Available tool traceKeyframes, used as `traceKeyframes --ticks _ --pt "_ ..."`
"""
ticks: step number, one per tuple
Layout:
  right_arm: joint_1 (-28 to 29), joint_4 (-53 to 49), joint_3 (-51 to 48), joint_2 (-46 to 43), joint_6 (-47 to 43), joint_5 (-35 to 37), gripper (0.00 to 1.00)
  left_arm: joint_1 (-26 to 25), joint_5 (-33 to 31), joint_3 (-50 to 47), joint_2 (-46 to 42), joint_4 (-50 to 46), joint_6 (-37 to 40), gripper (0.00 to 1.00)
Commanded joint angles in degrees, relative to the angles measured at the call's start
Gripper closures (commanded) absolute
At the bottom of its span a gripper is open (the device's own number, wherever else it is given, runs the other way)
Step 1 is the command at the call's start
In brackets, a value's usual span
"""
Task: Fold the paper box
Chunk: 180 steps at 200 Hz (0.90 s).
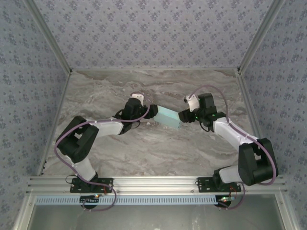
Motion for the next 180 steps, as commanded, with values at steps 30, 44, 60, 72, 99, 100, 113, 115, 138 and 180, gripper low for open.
traceKeyframes --ticks 30,44,60,72,99,100,113,115,138,180 --pt "-0.67 -8.22 5.99 -2.80 -3.78 0.32 0.41 -0.10 -2.93 -1.91 4.05 -12.55 2.59 0.25" --pt "-0.67 -9.25 7.40 -2.09 -5.81 -2.20 0.41 -0.14 -3.02 -2.00 4.14 -12.52 2.59 0.25" --pt "-0.28 -12.75 8.65 0.01 -9.31 -4.04 0.41 -0.11 -3.11 -2.00 4.23 -12.65 2.76 0.25" --pt "0.66 -17.78 9.77 2.47 -13.04 -2.98 0.41 -0.14 -3.29 -1.83 4.23 -12.90 2.81 0.25" --pt "1.94 -28.45 12.30 8.28 -19.58 3.09 0.41 -0.14 -3.48 -1.44 4.44 -13.44 3.02 0.25" --pt "1.95 -28.53 12.38 8.36 -19.68 3.25 0.41 -0.10 -3.47 -1.41 4.47 -13.44 3.02 0.25" --pt "2.52 -31.17 13.33 10.00 -20.13 6.82 0.41 -0.13 -3.55 -1.18 4.74 -13.98 3.11 0.25" --pt "2.61 -31.18 13.32 10.06 -20.24 7.26 0.41 -0.12 -3.63 -1.09 4.79 -13.97 3.16 0.25" --pt "3.58 -27.53 13.67 8.37 -20.21 8.43 0.40 -0.12 -3.88 -0.89 4.93 -14.41 3.20 0.24" --pt "2.95 -23.32 17.62 2.75 -20.76 1.08 0.38 -0.13 -4.42 -0.56 4.97 -15.03 3.29 0.24"
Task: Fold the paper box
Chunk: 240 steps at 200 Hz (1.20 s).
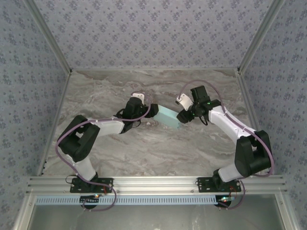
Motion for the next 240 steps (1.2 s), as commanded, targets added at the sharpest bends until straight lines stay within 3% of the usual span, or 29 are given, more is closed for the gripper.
traceKeyframes --ticks 1,43,100,129,145,156,171,217,240 --pt "-0.56 -1.80 3.19 -2.99 -2.11 -2.87 0.38 -0.07 -2.78 -2.19 3.88 -13.87 2.87 0.24" --pt "-0.52 -0.63 1.27 -1.08 -3.70 -4.50 0.38 -0.02 -2.61 -1.67 4.25 -14.01 2.78 0.23" --pt "-0.81 -0.55 -3.24 1.31 -2.38 2.65 0.38 0.08 -2.52 -1.36 4.42 -14.82 3.75 0.22" --pt "-0.52 -0.15 0.66 -0.42 -2.16 -3.39 0.36 0.04 -2.19 -1.62 4.41 -13.84 3.27 0.21" --pt "0.03 2.04 1.91 -0.87 -2.16 -9.30 0.26 0.01 -2.00 -1.72 4.47 -13.43 2.97 0.21" --pt "0.15 2.66 2.41 -0.33 -3.53 -14.74 0.23 0.07 -1.65 -1.77 4.51 -13.26 2.71 0.21" --pt "0.73 2.90 3.23 1.50 -3.99 -17.03 0.21 0.03 -1.35 -1.72 4.42 -13.29 2.53 0.21" --pt "3.23 -0.24 8.15 11.01 -7.19 -10.19 0.21 0.08 -0.85 -1.74 3.95 -13.19 2.43 0.19" --pt "3.44 -0.73 8.21 14.06 -8.25 -9.25 0.28 0.17 -0.70 -1.81 3.56 -13.18 2.02 0.18"
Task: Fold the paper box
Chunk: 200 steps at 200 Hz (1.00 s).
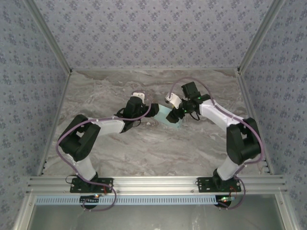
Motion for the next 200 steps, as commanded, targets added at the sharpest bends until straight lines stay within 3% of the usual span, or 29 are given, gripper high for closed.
traceKeyframes --ticks 1,45,83,105,123,140,160,167,169,200 --pt "0.23 -2.75 1.16 2.54 -2.53 1.63 0.29 0.22 -0.43 -2.77 2.92 -12.61 1.18 0.18" --pt "3.96 1.54 -3.26 -0.48 -11.12 6.64 0.44 0.82 2.49 -2.74 -1.07 -13.68 -0.40 0.15" --pt "10.35 11.81 -10.24 -4.16 -18.18 17.86 0.47 4.75 6.79 -2.91 -10.87 -18.44 -2.31 0.05" --pt "14.98 25.10 -16.96 -6.14 -21.60 26.63 0.49 7.50 3.86 -4.68 -17.68 -21.56 -4.64 0.01" --pt "18.36 30.19 -20.35 -6.93 -23.94 29.24 0.48 9.92 0.89 -6.59 -21.80 -24.27 -5.40 0.01" --pt "21.39 30.45 -22.26 -7.31 -26.14 29.02 0.42 11.91 -2.80 -5.54 -23.23 -29.63 -3.28 0.01" --pt "23.51 27.04 -22.62 -7.36 -26.40 26.99 0.28 13.33 -3.94 -6.47 -25.20 -28.92 1.22 0.01" --pt "23.87 25.96 -22.66 -7.61 -26.01 26.04 0.03 13.43 -5.91 -7.16 -26.23 -28.52 2.35 0.01" --pt "23.96 25.78 -22.73 -7.82 -25.78 25.89 0.01 13.42 -6.38 -7.39 -26.50 -28.39 2.68 0.01" --pt "24.85 20.68 -23.13 -14.56 -24.49 19.00 0.00 13.95 -10.61 -7.76 -30.31 -29.23 6.76 0.01"
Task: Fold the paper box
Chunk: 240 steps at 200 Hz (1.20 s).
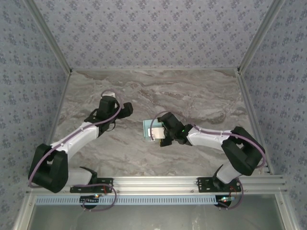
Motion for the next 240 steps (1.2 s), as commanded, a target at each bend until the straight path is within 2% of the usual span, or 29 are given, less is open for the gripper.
traceKeyframes --ticks 1,19,35,57,70,85,115,130,144,163,176,203,240 --pt "0.58 -4.97 -0.08 -6.93 -0.14 -6.20 0.00 0.44 -4.66 0.01 -3.69 -1.86 5.31 0.01" --pt "0.30 -7.27 -0.09 -14.23 2.48 -14.83 0.00 0.43 -5.43 -0.18 -5.98 -1.93 7.37 0.01" --pt "-1.90 -3.90 -2.22 -22.74 6.62 -22.69 0.00 0.43 -9.29 -0.31 -9.13 -3.20 9.97 0.01" --pt "-7.68 5.52 -6.01 -32.77 15.20 -24.37 0.00 0.27 -14.19 -2.52 -14.73 -1.87 16.86 0.01" --pt "-12.66 9.50 -7.27 -36.77 20.56 -21.95 0.00 0.26 -14.91 -4.78 -18.33 1.03 20.90 0.01" --pt "-18.62 13.99 -9.55 -39.67 25.91 -15.47 0.00 0.26 -12.89 -8.79 -23.09 6.27 25.23 0.01" --pt "-28.19 18.73 -15.94 -44.49 36.56 4.11 0.00 0.50 -12.03 -17.99 -29.19 18.36 34.15 0.01" --pt "-35.00 20.33 -19.93 -46.07 42.66 6.82 0.00 1.45 -14.01 -22.68 -28.35 26.03 39.69 0.01" --pt "-40.59 24.47 -24.64 -45.44 48.00 6.07 0.00 3.64 -16.81 -23.54 -25.64 26.61 39.85 0.01" --pt "-45.28 29.04 -29.47 -41.26 53.36 6.43 0.00 7.71 -13.26 -22.57 -19.90 25.13 39.88 0.01" --pt "-45.87 32.33 -31.52 -37.33 53.67 6.58 0.00 10.28 -10.80 -23.24 -14.78 29.18 39.09 0.01" --pt "-46.20 36.84 -31.99 -27.77 55.52 10.02 0.00 18.54 -1.92 -22.30 -4.52 34.32 30.73 0.01" --pt "-46.81 46.84 -29.47 -14.74 54.66 7.10 0.00 19.75 0.87 -20.94 5.85 44.00 32.83 0.01"
